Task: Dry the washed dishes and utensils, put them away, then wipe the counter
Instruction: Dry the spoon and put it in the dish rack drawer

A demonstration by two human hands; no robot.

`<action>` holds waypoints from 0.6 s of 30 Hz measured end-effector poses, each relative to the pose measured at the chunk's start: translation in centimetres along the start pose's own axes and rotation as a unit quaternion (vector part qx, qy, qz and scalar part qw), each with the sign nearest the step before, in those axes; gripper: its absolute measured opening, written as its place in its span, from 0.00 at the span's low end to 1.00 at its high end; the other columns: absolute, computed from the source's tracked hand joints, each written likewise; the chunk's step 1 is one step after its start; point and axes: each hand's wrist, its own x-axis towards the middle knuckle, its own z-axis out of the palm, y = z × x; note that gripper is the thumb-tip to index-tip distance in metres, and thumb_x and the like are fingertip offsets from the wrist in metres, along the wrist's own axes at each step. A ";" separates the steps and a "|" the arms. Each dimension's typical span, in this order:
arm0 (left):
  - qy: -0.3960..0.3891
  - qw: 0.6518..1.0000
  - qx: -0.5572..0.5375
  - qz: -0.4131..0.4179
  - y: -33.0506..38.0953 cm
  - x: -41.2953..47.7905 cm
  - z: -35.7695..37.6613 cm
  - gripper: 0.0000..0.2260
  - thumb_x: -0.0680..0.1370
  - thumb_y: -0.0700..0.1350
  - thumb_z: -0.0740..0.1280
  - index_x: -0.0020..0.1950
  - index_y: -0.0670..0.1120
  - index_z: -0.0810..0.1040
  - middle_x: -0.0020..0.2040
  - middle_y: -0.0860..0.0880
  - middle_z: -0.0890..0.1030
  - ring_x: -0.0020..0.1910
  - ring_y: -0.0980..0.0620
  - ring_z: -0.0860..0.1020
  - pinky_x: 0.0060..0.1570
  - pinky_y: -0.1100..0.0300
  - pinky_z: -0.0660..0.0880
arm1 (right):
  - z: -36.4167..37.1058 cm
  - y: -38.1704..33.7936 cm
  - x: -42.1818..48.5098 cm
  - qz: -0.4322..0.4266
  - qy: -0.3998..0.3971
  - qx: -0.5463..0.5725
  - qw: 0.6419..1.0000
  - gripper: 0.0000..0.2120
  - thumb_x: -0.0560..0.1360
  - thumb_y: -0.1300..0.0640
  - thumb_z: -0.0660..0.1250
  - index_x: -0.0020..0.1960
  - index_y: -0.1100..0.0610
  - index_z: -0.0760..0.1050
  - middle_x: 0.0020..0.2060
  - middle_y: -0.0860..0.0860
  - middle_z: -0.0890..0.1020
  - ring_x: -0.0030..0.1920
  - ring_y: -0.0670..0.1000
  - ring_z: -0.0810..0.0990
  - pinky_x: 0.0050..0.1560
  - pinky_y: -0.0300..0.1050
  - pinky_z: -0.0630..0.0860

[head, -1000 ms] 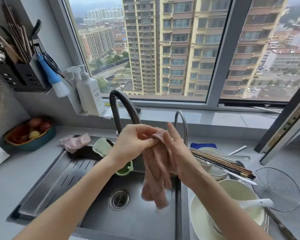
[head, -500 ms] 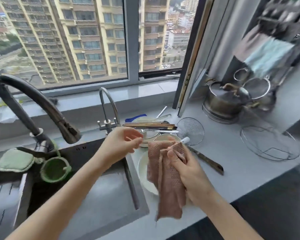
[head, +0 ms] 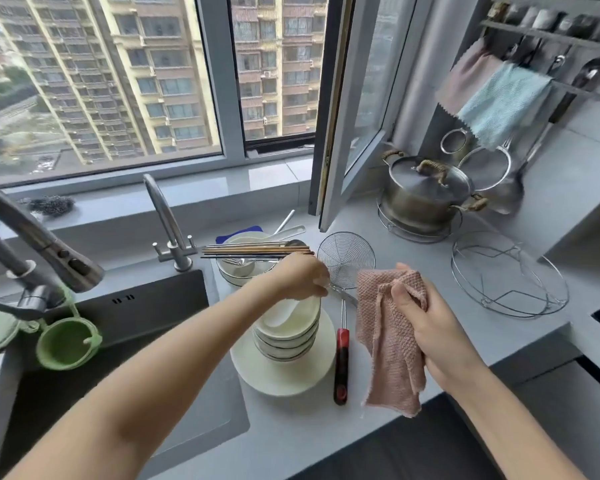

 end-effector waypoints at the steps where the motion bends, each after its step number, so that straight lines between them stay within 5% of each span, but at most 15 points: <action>1: -0.015 1.000 -0.012 -0.003 0.0 0.2 -0.2 0.11 0.73 0.47 0.71 0.53 0.43 0.80 0.50 0.45 0.81 0.52 0.44 0.77 0.43 0.59 0.65 | -0.4 0.1 0.3 0.001 -0.003 0.000 1.000 0.23 0.71 0.47 0.65 0.66 0.46 0.69 0.57 0.47 0.81 0.57 0.45 0.81 0.54 0.38 0.78; 9: 0.015 0.997 -0.067 -0.043 -0.6 -1.8 -2.1 0.13 0.71 0.48 0.74 0.51 0.42 0.82 0.47 0.46 0.82 0.45 0.48 0.77 0.41 0.59 0.69 | -1.1 0.8 1.3 0.013 -0.023 0.013 1.000 0.12 0.74 0.49 0.63 0.56 0.47 0.75 0.51 0.50 0.84 0.54 0.48 0.82 0.56 0.45 0.77; 13: 0.113 0.977 -0.130 -0.123 -1.5 -4.4 -3.0 0.08 0.71 0.47 0.74 0.41 0.44 0.79 0.35 0.50 0.79 0.36 0.50 0.76 0.35 0.61 0.70 | 0.1 0.5 1.4 0.021 -0.030 0.041 0.999 0.13 0.74 0.49 0.63 0.56 0.51 0.76 0.51 0.54 0.84 0.55 0.53 0.82 0.57 0.49 0.77; 15: 0.173 0.921 -0.292 -0.193 -2.0 -6.0 -3.7 0.08 0.72 0.45 0.73 0.38 0.44 0.77 0.34 0.48 0.81 0.31 0.54 0.80 0.35 0.63 0.77 | 1.1 0.0 1.4 0.027 -0.022 0.049 0.998 0.11 0.75 0.49 0.61 0.54 0.52 0.76 0.50 0.54 0.84 0.54 0.53 0.82 0.57 0.50 0.77; 18: 0.241 0.740 -0.569 -0.263 -2.5 -8.3 -4.8 0.07 0.74 0.39 0.71 0.39 0.39 0.75 0.38 0.41 0.82 0.30 0.54 0.82 0.32 0.64 0.80 | 2.8 -0.6 1.5 0.014 -0.012 0.056 0.998 0.12 0.77 0.48 0.59 0.54 0.51 0.76 0.50 0.53 0.84 0.54 0.54 0.82 0.59 0.53 0.76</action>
